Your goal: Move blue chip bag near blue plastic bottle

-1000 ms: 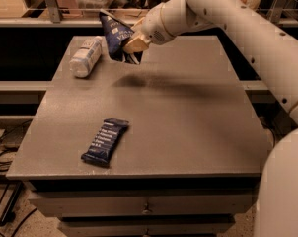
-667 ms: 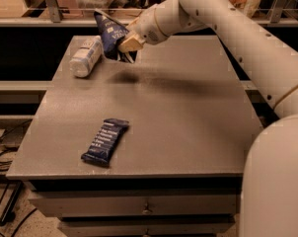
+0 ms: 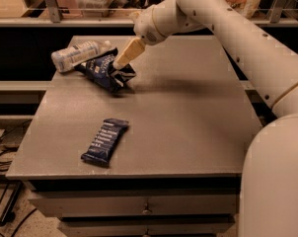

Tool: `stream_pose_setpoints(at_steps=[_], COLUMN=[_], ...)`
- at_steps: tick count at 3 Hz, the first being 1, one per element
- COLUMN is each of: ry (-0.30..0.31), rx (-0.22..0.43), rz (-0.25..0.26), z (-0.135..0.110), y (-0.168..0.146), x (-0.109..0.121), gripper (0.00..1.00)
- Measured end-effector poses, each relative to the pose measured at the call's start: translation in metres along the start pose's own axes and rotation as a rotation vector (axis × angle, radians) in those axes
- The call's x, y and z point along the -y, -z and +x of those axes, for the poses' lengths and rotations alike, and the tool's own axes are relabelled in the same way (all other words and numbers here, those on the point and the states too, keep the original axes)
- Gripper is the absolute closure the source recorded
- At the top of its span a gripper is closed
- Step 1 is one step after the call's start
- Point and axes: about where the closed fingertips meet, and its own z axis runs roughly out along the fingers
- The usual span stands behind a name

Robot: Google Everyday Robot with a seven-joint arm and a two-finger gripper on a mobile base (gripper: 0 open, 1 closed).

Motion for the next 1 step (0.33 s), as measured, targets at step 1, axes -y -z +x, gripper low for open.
stream_pose_setpoints(at_steps=[1], ry=[0.0], rx=[0.0], rz=[0.0], z=[0.0], y=[-0.0001], x=[-0.0001], gripper=[0.0])
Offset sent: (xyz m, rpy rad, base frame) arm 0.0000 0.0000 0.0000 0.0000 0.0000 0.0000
